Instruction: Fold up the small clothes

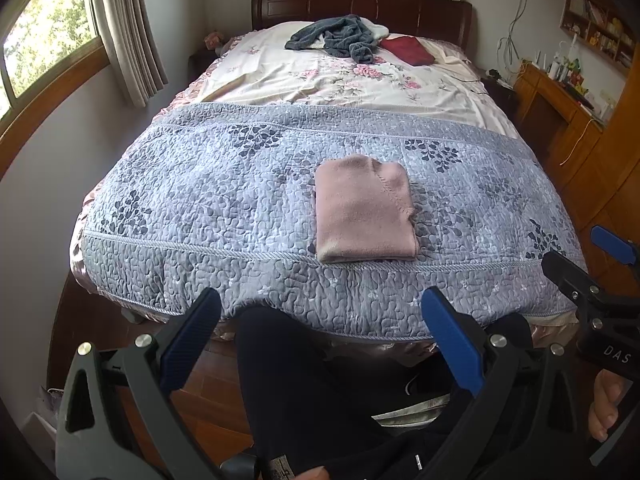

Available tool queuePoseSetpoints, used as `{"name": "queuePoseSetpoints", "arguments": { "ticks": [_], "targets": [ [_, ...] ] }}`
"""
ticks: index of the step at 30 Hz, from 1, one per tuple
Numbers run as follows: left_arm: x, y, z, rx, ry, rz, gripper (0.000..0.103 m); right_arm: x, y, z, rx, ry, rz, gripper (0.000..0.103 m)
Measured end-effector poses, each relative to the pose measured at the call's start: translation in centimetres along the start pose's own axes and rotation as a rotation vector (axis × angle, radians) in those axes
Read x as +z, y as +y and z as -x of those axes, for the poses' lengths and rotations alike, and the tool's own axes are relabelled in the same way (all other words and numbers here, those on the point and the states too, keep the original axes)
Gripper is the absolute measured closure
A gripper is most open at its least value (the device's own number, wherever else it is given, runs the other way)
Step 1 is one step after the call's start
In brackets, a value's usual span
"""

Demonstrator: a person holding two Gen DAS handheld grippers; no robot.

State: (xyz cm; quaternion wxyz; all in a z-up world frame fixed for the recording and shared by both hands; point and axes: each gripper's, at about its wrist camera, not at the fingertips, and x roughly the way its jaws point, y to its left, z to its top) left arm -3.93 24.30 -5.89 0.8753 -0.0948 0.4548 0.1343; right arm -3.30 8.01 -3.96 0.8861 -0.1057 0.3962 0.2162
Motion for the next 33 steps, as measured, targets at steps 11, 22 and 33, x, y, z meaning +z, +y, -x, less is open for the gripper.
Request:
{"name": "queuePoseSetpoints", "arguments": {
  "ticks": [11,22,33],
  "targets": [
    [0.25,0.21,0.11,-0.003,0.002,-0.003,0.003,0.19,0.04,0.03,-0.001,-0.001,0.002,0.004],
    [0.43,0.25,0.06,-0.004,-0.003,-0.012,0.003,0.52,0.09,0.2,0.003,-0.007,0.007,0.004],
    [0.79,0.32,-0.04,-0.006,-0.001,-0.013,0.003,0.19,0.34,0.07,0.015,0.013,0.006,0.004]
  ]
}}
